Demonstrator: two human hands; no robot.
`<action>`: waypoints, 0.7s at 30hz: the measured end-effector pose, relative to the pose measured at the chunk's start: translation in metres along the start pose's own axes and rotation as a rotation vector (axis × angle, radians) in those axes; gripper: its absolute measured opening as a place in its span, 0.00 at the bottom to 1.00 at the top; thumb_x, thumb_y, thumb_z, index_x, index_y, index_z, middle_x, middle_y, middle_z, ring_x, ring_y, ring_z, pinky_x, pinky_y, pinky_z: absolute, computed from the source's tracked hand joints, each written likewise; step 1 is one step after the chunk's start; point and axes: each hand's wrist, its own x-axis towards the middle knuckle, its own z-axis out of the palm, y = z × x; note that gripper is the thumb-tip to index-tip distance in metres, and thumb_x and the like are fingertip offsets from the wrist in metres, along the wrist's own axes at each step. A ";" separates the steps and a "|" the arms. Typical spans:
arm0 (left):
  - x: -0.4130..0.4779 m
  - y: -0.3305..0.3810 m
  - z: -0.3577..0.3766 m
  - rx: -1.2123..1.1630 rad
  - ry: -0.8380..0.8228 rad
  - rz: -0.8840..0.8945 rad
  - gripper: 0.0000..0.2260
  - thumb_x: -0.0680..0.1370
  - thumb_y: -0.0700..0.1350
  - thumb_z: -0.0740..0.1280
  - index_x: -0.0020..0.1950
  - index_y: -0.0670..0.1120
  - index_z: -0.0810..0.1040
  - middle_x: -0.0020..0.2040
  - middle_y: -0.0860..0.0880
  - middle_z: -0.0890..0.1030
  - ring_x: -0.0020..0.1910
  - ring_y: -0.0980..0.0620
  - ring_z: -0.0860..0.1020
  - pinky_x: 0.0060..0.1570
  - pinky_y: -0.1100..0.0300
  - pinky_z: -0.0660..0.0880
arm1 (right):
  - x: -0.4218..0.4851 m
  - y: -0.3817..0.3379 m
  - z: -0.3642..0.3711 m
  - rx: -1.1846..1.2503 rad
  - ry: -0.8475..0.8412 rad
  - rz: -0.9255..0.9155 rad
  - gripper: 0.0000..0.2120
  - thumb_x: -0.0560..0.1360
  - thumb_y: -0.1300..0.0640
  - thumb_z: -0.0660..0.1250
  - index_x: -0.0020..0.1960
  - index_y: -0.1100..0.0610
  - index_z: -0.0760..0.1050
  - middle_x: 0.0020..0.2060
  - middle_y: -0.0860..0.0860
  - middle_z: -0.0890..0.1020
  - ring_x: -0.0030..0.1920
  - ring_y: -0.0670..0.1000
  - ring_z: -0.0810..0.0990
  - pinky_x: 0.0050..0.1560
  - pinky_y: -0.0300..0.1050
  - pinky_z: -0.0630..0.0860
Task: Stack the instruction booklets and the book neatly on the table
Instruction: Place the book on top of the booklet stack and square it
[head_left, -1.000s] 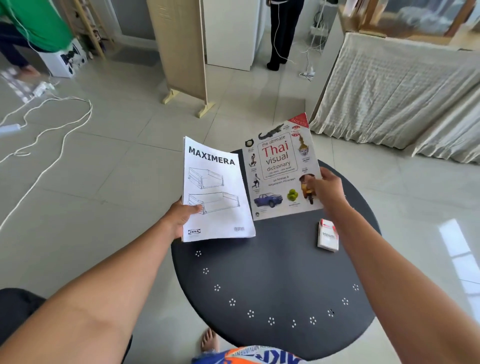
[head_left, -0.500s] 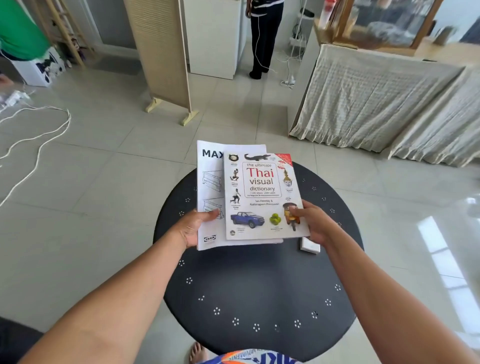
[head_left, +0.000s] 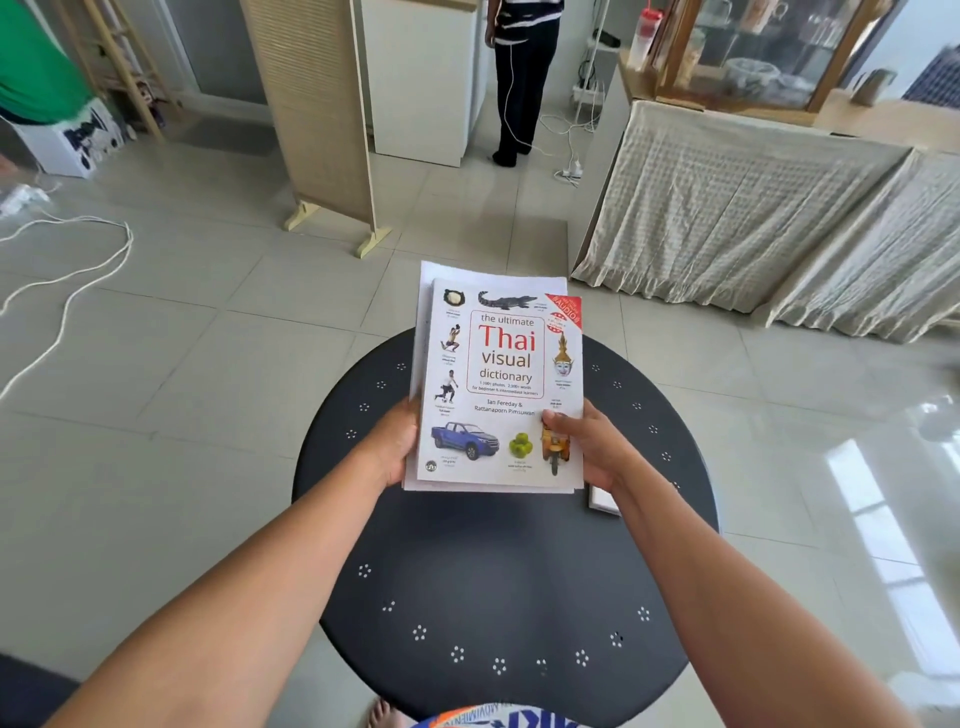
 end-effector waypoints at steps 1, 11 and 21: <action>0.001 0.002 0.001 0.000 0.046 0.007 0.26 0.75 0.67 0.58 0.56 0.51 0.83 0.53 0.44 0.86 0.49 0.44 0.85 0.49 0.45 0.81 | 0.001 0.000 0.002 -0.012 0.015 -0.018 0.23 0.75 0.68 0.69 0.67 0.58 0.70 0.59 0.60 0.83 0.57 0.65 0.82 0.56 0.70 0.77; 0.004 0.000 0.013 0.112 0.290 0.244 0.17 0.77 0.38 0.67 0.64 0.51 0.72 0.53 0.50 0.82 0.52 0.47 0.81 0.47 0.51 0.80 | 0.009 0.027 0.025 -0.199 0.324 -0.196 0.19 0.75 0.68 0.69 0.60 0.51 0.73 0.56 0.51 0.84 0.56 0.54 0.83 0.56 0.58 0.81; 0.000 -0.049 0.008 0.288 0.353 0.224 0.18 0.78 0.39 0.65 0.66 0.51 0.72 0.58 0.51 0.81 0.57 0.50 0.79 0.51 0.58 0.75 | 0.011 0.071 0.015 -0.295 0.449 -0.146 0.21 0.73 0.71 0.67 0.61 0.53 0.75 0.52 0.49 0.84 0.56 0.53 0.82 0.51 0.48 0.80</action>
